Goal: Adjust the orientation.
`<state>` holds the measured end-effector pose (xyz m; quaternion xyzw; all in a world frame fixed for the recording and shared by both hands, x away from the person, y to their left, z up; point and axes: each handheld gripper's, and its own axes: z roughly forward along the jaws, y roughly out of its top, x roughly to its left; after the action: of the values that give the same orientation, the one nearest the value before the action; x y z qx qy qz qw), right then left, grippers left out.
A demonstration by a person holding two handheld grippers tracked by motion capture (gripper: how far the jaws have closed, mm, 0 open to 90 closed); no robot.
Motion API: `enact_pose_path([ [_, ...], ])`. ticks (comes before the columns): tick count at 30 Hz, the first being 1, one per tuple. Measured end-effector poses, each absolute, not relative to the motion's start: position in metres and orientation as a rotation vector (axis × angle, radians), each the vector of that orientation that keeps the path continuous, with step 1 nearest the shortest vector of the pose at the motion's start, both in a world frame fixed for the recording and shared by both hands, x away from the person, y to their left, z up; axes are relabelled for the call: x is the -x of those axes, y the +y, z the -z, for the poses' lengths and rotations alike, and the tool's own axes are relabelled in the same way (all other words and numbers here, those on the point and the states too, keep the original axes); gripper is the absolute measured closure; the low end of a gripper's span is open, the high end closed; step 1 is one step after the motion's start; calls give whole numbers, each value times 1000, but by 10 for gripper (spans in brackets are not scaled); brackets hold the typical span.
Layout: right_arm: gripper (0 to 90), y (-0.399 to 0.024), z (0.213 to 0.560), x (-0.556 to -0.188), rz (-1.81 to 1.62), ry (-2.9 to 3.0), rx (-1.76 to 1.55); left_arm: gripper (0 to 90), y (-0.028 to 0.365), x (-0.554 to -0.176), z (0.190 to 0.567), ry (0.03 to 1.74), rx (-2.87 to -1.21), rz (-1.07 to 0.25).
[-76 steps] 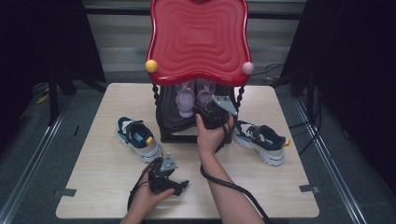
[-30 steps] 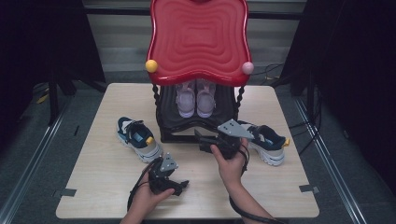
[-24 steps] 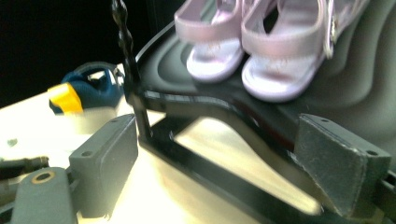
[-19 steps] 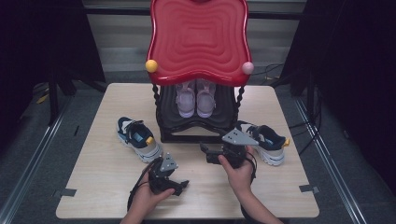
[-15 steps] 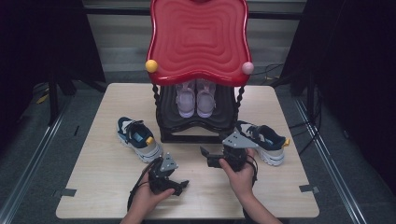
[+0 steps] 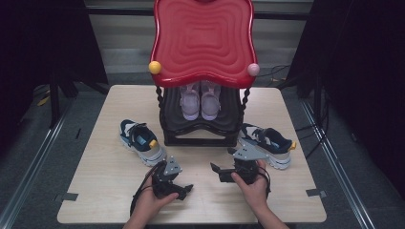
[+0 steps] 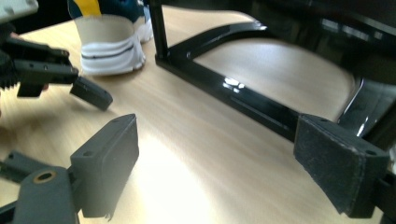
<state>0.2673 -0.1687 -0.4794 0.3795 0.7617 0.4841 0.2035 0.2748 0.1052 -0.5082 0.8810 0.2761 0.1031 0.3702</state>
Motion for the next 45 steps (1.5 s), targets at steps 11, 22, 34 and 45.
enact_pose_path([
  [11, 138, -184, 490, -260, -1306, 2199, -1069, 80, 105, -275, 508, 708, -2260, -265],
  [22, 137, -202, 501, -252, -1231, 2310, -1075, 80, 105, -275, 508, 709, -2259, -265],
  [34, 137, -208, 507, -247, -1159, 2375, -1073, 80, 105, -275, 508, 709, -2259, -264],
  [45, 135, -212, 509, -246, -1102, 2413, -1075, 80, 105, -275, 508, 709, -2259, -265],
])
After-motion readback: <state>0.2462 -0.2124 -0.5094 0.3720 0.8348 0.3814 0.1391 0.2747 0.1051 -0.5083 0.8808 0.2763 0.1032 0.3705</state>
